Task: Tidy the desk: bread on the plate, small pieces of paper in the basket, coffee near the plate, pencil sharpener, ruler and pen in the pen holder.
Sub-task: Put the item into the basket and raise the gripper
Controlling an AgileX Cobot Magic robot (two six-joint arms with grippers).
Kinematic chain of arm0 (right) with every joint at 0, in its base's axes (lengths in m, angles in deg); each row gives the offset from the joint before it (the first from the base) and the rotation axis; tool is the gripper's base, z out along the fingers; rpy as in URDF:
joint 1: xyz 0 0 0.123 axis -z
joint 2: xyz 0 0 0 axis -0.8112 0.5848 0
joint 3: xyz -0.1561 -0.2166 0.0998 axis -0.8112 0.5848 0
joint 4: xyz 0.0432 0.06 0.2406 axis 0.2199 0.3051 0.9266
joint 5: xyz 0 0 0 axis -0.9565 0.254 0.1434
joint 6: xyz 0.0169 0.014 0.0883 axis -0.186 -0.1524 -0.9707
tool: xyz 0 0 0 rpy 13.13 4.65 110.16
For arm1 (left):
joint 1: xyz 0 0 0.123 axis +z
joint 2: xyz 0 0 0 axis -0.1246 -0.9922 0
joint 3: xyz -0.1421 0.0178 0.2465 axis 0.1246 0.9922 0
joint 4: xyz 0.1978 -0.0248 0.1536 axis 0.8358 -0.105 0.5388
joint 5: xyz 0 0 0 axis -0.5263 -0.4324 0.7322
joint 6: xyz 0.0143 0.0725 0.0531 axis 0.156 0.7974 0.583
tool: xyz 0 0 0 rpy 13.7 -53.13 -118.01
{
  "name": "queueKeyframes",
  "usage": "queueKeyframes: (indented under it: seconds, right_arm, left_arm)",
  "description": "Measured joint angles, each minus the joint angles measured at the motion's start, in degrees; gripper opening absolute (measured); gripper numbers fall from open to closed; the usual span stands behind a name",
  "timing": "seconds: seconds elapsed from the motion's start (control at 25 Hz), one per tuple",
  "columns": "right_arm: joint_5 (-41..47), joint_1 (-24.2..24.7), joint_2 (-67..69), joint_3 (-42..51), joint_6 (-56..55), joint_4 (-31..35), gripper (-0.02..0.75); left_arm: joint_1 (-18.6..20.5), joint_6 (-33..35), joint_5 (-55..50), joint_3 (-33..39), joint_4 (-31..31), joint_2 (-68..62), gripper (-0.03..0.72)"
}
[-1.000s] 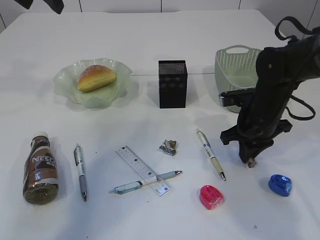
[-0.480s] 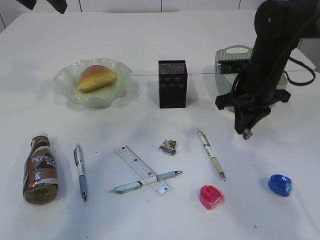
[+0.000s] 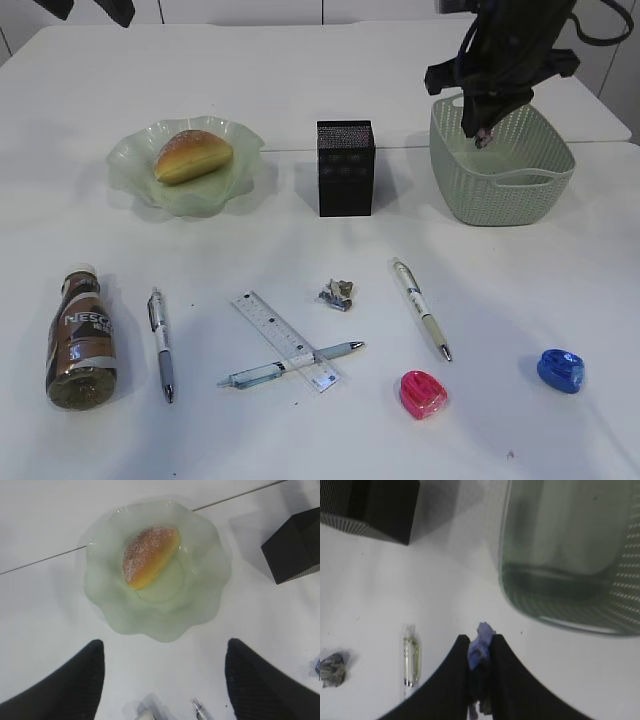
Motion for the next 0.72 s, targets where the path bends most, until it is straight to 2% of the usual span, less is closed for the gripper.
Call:
queueKeyframes:
  seconds: [0.12,0.28,0.72]
  right_arm:
    - [0.1,0.0,1.2,-4.6,-1.2,-4.4,0.099]
    - [0.2,0.4,1.3,-5.7,-2.6,-8.0,0.099]
    - [-2.5,6.4,6.0,-5.9,-3.4,-9.6,0.098]
  left_arm:
    - [0.0,0.0,0.0,0.0,0.0,0.0,0.527]
    - [0.0,0.0,0.0,0.0,0.0,0.0,0.527]
    - [0.0,0.0,0.0,0.0,-1.9,0.0,0.527]
